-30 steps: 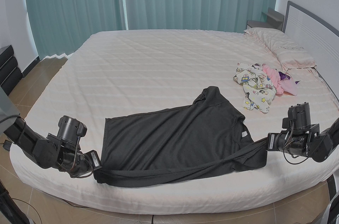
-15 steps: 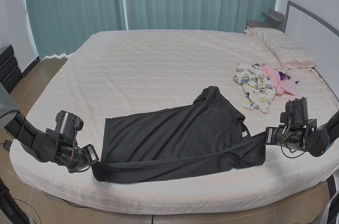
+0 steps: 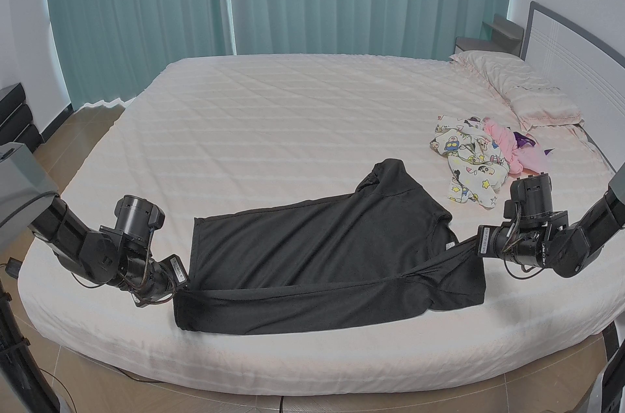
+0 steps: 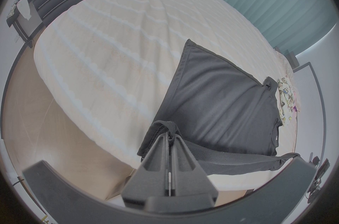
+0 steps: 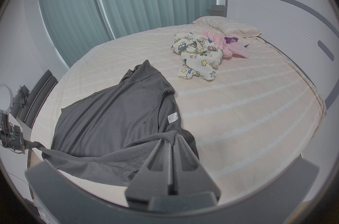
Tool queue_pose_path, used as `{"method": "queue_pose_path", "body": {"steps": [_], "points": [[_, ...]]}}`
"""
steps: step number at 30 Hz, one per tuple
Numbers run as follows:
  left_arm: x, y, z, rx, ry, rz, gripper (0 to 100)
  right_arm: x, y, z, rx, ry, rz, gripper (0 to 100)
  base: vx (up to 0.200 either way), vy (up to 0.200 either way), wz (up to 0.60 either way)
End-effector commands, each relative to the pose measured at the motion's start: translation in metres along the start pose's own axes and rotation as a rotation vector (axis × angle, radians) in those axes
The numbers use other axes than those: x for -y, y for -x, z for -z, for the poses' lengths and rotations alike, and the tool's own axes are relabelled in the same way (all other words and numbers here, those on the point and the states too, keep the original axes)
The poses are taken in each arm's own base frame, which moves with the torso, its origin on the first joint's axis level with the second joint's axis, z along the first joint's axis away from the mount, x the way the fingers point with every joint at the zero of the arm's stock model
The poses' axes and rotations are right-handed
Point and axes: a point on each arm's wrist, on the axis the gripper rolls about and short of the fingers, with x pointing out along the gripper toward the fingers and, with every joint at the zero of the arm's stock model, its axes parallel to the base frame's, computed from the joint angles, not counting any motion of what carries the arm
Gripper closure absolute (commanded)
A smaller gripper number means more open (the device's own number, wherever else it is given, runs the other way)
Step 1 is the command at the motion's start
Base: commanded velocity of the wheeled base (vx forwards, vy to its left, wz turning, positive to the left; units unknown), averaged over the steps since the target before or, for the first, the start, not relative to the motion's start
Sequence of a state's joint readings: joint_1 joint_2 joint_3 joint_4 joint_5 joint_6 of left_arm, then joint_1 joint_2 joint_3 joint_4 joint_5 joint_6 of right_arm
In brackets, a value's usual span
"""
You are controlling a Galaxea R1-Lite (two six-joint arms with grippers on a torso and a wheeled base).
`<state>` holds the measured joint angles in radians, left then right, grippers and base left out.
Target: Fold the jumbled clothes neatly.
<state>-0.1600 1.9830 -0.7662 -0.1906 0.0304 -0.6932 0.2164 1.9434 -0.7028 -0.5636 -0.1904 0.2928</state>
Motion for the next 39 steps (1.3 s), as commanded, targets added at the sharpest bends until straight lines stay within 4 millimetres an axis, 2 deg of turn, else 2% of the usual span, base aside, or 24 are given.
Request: {"method": "queue_pose_path", "body": {"steps": [1,8,31,32,39], "points": [[0.002,-0.020,-0.004,-0.018,0.005,-0.019,100,-0.003,-0.018,0.000,-0.012,0.000,0.006,100,0.000,0.000,0.00],[0.009,-0.033,-0.013,-0.004,0.007,-0.020,100,-0.003,-0.032,-0.005,-0.007,-0.007,0.015,100,0.000,0.000,0.00],[0.015,-0.066,-0.029,0.010,0.020,-0.032,100,-0.008,-0.061,-0.008,-0.008,-0.036,0.005,100,0.000,0.000,0.00],[0.015,-0.067,-0.030,0.016,0.021,-0.038,0,-0.007,-0.062,-0.009,-0.007,-0.039,0.005,100,0.000,0.000,0.00],[0.016,-0.074,-0.036,0.038,0.056,-0.049,0,-0.007,-0.064,-0.008,-0.010,-0.066,0.000,100,0.000,0.000,0.00]]}}
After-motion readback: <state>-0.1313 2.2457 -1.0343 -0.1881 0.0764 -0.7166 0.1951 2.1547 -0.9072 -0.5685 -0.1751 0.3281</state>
